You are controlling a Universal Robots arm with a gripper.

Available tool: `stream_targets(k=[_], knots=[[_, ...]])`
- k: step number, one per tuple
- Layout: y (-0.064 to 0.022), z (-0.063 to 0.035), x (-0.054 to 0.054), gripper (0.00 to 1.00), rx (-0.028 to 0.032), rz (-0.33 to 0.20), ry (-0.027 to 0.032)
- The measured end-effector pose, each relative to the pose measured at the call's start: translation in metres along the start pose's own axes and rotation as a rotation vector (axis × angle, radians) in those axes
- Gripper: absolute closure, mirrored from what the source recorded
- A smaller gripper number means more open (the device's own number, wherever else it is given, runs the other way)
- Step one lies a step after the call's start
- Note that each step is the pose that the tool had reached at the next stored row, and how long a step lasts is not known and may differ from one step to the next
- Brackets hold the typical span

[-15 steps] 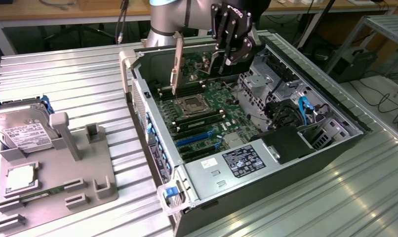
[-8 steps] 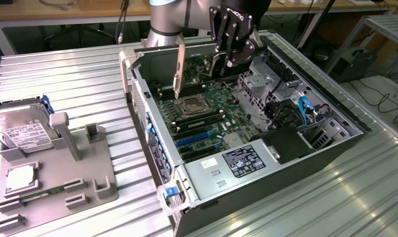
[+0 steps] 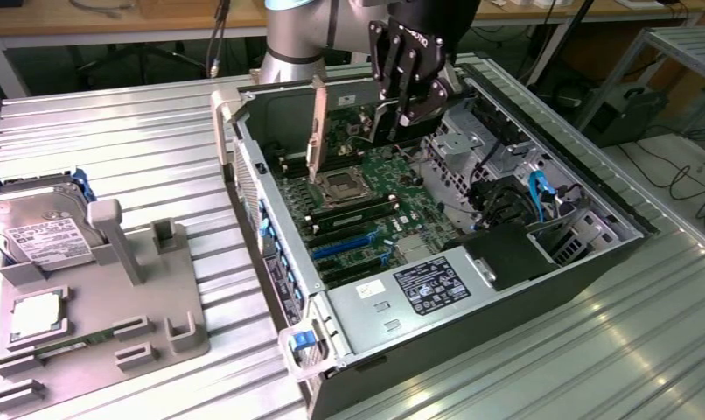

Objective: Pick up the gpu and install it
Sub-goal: 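Insert the gpu into the slot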

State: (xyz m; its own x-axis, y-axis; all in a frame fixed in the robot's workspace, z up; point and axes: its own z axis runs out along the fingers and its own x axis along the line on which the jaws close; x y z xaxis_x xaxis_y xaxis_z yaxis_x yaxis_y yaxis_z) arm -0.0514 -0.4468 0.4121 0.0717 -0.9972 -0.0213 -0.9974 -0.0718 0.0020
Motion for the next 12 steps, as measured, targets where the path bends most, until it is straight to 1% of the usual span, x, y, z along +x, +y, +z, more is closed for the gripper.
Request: stream_targets(k=[12], knots=[[0.0, 0.0042, 0.0001, 0.73, 0.0001, 0.0, -0.0002]])
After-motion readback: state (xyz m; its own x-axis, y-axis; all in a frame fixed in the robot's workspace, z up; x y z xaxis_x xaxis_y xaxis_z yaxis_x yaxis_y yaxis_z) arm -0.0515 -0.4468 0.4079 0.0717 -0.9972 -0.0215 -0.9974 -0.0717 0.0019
